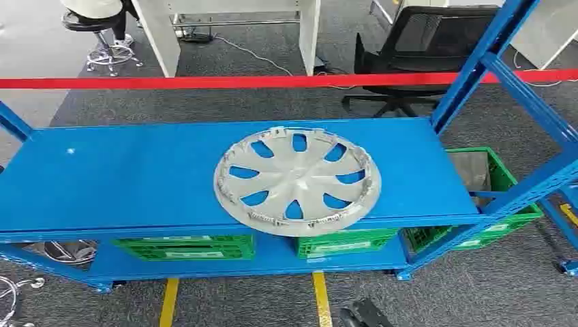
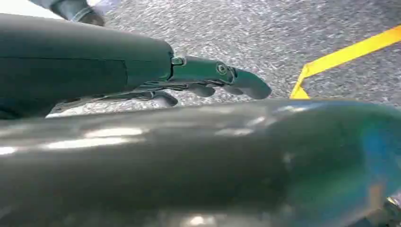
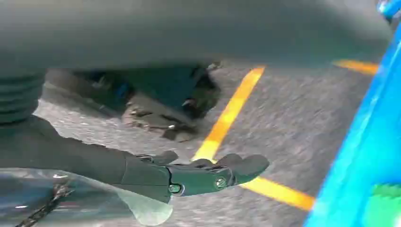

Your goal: Take the parts from the cabinet and place them on the table.

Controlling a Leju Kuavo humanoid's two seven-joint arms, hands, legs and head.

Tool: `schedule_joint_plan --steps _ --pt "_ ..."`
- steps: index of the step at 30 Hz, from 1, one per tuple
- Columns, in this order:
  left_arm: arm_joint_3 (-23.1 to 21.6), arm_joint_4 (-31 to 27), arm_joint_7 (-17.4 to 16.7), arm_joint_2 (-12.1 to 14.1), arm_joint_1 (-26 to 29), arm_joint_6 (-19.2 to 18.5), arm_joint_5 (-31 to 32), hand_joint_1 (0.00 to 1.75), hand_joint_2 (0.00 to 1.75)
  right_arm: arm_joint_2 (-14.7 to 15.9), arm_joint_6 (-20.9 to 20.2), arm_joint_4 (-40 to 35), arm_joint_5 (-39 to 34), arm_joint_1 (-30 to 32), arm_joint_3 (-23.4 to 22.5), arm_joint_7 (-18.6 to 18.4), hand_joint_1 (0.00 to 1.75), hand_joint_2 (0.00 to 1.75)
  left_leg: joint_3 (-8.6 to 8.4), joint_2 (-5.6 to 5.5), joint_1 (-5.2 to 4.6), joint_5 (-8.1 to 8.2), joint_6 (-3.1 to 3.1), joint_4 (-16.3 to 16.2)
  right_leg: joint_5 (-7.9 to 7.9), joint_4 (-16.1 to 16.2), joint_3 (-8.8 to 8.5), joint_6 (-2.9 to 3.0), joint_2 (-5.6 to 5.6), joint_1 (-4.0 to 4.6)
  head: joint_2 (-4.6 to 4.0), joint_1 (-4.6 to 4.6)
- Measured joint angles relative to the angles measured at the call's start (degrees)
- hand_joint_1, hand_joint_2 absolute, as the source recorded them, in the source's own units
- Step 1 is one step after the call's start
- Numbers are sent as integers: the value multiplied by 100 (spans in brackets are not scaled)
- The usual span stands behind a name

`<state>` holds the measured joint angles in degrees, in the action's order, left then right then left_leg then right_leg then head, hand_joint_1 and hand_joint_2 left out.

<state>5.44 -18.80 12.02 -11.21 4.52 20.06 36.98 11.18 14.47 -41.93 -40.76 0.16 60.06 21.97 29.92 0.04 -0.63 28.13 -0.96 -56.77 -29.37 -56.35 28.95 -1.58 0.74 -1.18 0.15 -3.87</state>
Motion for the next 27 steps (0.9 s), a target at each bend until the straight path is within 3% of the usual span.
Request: schedule_joint_plan --steps 5,16,27 --pt "-2 144 77 -15 -92 81 237 0 0 290 -5 -946 474 33 92 -107 0 175 0 0 -1 0 0 0 0 0 0 0 0 -1 0 -2" --pt "-68 407 219 -31 -258 177 733 0 0 740 -591 -2791 1790 184 43 -358 0 175 1 0 -1 0 0 0 0 0 0 -1 0 -1 0 -2" --pt "-278 542 245 -15 -349 155 969 0 0 687 -1882 -4019 3073 299 -647 -641 0 175 1 0 -1 0 0 -1 1 -1 -2 -1 0 -1 0 -2"
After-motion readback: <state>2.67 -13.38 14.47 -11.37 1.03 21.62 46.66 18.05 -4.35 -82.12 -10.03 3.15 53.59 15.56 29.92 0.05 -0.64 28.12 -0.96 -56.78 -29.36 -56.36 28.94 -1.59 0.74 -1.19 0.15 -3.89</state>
